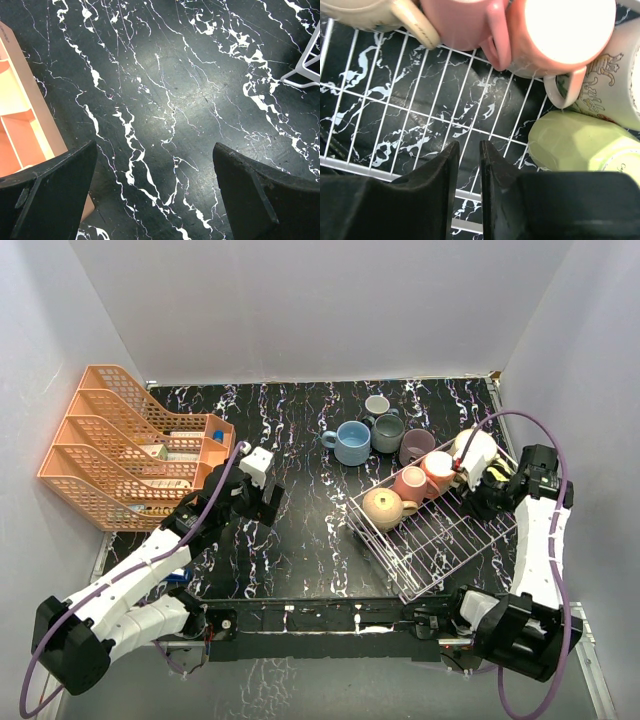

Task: Load the cups into the dish rack
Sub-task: Turn the cup upside down in the dish rack.

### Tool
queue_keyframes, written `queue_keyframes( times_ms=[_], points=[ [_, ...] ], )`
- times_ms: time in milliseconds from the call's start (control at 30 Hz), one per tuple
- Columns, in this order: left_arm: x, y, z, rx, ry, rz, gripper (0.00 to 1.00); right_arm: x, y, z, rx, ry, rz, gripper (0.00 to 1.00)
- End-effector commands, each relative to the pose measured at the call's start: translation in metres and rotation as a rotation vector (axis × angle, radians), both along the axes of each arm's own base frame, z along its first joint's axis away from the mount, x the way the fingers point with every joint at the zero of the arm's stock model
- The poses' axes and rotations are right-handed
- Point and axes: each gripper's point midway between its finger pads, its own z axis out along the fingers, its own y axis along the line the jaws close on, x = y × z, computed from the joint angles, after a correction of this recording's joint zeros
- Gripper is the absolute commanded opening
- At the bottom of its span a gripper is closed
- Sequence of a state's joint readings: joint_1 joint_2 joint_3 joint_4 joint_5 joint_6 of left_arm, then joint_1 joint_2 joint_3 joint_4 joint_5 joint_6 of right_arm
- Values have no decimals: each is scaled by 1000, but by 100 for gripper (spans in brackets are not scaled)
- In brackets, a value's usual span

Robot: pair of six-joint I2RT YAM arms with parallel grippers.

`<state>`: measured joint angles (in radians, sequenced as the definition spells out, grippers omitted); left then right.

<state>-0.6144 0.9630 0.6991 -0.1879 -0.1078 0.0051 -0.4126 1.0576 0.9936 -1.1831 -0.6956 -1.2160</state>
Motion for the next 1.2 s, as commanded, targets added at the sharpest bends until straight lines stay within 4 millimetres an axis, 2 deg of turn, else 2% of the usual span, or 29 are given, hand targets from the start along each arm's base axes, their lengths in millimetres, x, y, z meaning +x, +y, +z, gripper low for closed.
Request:
queue_keyframes(
  times_ms=[0, 267, 833, 933, 1167],
  points=[
    [2, 6, -2, 24, -3, 17, 97, 33, -24, 0, -75, -54, -155, 24],
    [2, 7, -4, 32, -1, 21, 97, 58, -50, -10, -156, -78, -285, 22],
    [2, 7, -1, 24, -11, 18, 97, 82, -91, -17, -274, -100, -456, 22],
    [2, 7, -1, 24, -12, 19, 97, 81, -84, -15, -247, -94, -436, 22],
    [2, 7, -2, 23, -11, 19, 97, 62, -19, 7, -4, -54, -185, 24]
  ],
)
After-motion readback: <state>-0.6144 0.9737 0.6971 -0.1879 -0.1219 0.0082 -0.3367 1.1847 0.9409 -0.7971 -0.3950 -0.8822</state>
